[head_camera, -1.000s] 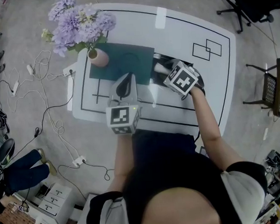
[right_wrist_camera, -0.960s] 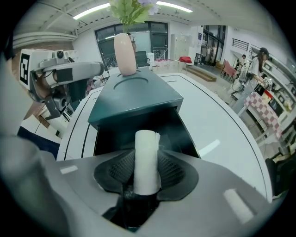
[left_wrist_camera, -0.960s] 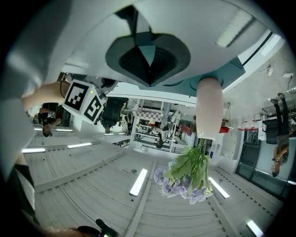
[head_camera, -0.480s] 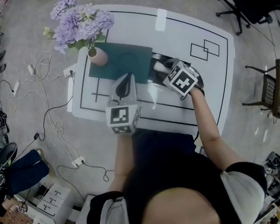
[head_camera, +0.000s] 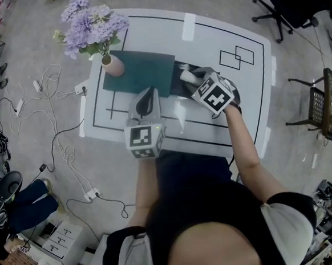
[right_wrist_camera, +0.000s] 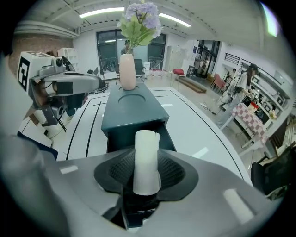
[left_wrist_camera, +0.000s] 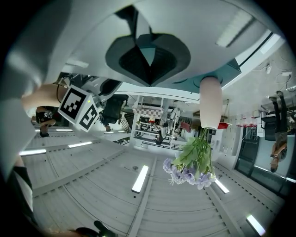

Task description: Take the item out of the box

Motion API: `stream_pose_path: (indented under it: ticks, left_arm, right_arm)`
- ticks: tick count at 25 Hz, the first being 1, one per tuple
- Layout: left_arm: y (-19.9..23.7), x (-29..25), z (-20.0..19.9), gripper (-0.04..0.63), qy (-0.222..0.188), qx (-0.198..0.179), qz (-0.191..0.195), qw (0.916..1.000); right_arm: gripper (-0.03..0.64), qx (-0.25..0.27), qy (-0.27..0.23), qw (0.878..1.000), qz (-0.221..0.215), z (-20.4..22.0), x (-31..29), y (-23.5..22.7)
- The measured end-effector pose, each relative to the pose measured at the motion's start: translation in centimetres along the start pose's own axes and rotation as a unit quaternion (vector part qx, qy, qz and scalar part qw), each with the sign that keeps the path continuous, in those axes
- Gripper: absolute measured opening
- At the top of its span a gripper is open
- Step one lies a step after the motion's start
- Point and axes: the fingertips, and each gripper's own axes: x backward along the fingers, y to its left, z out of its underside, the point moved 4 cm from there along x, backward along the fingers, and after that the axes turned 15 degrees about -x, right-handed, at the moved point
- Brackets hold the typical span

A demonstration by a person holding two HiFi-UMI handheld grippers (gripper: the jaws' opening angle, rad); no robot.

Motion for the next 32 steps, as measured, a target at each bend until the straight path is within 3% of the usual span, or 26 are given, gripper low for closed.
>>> stream_pose_path:
  ticks: [22, 28, 32]
  left_arm:
    - [-3.4, 3.2, -2.1, 0.011, -0.027, -0.020, 0.007, 0.9994]
    - [-4.0, 3.9, -2.9, 0.011, -0.038, -0.024, 0.010, 0.9990]
    - [-4.6, 4.4, -3.5, 0.011, -0.044, -0.024, 0.013, 0.9987]
  right_arm:
    - [0.146, -0.035, -0.098, 0.994, 0.031, 0.5, 7.0, 1.6]
    - [0.146, -0.075, -0.158, 0.983, 0.060, 0.6, 9.2, 1.7]
    - [0.146, -0.126, -0.197, 0.971, 0.048, 1.0, 10.4, 1.8]
